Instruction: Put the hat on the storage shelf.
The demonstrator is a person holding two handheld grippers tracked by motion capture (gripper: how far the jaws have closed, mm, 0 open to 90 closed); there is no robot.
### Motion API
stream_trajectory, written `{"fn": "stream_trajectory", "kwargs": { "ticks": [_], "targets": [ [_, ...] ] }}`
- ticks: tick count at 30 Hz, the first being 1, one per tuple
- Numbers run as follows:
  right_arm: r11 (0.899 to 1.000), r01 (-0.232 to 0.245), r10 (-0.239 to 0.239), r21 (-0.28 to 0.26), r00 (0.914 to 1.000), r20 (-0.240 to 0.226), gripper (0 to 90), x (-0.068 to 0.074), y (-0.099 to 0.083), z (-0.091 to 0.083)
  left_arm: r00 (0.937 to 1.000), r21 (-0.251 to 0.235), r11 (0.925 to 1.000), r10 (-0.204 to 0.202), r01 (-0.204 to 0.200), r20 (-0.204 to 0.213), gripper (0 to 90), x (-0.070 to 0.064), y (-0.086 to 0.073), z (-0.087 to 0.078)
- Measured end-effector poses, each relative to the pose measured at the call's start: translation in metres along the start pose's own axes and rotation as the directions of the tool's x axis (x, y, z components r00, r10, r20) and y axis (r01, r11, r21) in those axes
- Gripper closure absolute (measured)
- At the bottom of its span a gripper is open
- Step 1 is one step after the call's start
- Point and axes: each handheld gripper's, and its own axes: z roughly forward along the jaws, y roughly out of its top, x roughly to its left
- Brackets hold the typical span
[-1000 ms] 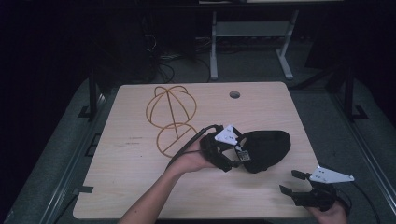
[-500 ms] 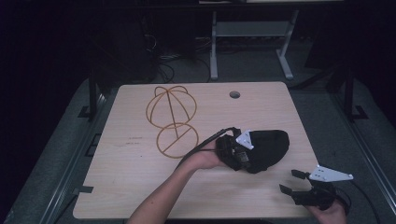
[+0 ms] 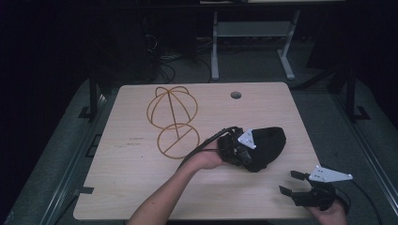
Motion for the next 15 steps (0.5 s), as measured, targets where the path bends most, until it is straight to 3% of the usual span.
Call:
{"fn": "stream_trajectory", "kwargs": {
  "ticks": [4,15],
  "targets": [
    [1.0,-0.013,0.012,-0.019,0.9999,-0.008,19.7,-0.001,0.0,0.001,1.0,0.004,1.0,-0.004,0.004,-0.004,79.0,0.002,0.003,-0.006],
    [0.995,-0.035,0.033,-0.094,0.9992,-0.024,16.1,0.009,0.009,-0.004,0.999,-0.068,0.9967,-0.043,0.043,0.006,81.4,0.004,0.011,-0.032]
  ]
}}
